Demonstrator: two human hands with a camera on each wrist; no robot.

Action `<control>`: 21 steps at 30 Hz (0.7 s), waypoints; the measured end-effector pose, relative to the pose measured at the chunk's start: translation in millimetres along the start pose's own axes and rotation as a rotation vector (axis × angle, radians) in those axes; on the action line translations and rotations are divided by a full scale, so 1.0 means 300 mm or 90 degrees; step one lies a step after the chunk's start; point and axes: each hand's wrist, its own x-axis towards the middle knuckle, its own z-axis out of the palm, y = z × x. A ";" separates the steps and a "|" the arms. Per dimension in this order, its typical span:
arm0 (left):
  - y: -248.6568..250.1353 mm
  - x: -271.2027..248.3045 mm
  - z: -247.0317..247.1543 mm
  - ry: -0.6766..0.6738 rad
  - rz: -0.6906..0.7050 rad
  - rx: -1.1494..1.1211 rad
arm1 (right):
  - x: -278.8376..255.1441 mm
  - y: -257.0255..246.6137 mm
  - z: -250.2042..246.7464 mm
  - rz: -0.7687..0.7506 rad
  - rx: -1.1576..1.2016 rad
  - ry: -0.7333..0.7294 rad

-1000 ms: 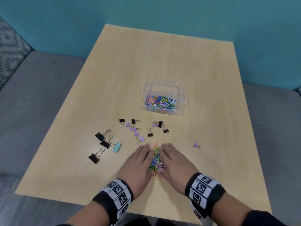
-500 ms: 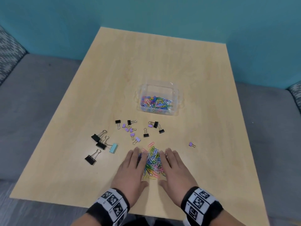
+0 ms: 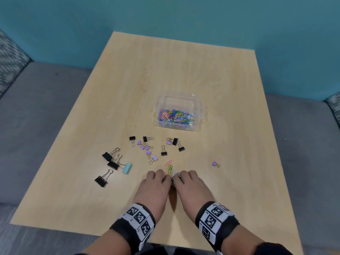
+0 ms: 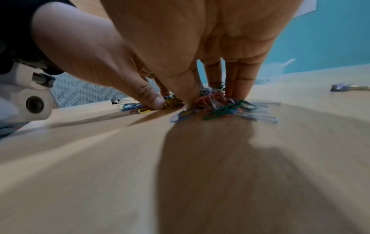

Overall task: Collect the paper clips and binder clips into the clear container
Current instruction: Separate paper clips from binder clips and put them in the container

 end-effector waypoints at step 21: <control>-0.042 0.065 -0.094 -0.090 -0.050 -0.138 | 0.040 0.093 -0.089 -0.013 0.102 -0.116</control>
